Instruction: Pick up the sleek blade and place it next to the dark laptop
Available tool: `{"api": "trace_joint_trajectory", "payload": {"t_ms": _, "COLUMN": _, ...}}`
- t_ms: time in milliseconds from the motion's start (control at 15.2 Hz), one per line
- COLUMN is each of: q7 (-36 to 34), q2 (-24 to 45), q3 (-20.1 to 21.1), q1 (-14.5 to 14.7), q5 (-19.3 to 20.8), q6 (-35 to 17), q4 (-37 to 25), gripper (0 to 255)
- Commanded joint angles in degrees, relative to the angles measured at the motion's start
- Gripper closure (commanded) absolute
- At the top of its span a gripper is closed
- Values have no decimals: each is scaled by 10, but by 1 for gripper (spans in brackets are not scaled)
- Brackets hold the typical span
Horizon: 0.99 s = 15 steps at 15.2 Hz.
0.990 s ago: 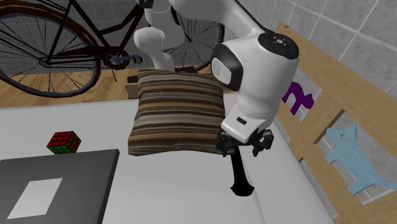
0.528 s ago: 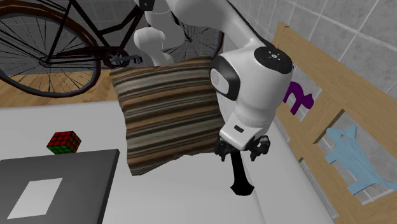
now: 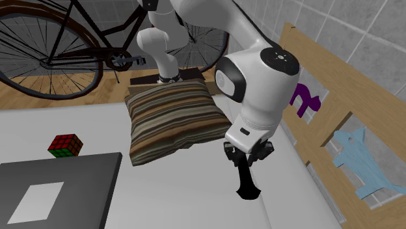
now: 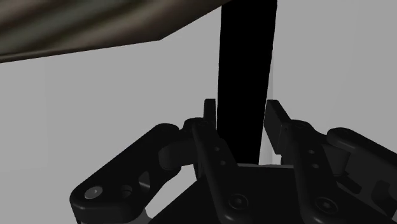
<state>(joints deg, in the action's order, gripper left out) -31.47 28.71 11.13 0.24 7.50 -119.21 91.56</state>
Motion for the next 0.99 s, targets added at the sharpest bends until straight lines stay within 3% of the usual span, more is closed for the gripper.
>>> {"api": "trace_joint_trajectory", "payload": {"t_ms": 0, "q7": 0, "q2": 2, "q3": -1, "q1": -1, "q5": 1, "q6": 0, "q4": 1, "gripper": 255}}
{"api": "trace_joint_trajectory", "payload": {"t_ms": 330, "q7": 0, "q2": 1, "q3": -1, "q1": -1, "q5": 0, "q6": 0, "q4": 1, "gripper": 255}}
{"api": "trace_joint_trajectory", "payload": {"t_ms": 924, "q7": 5, "q2": -24, "q3": 3, "q1": -1, "q5": -6, "q6": 57, "q4": -32, "gripper": 255}}
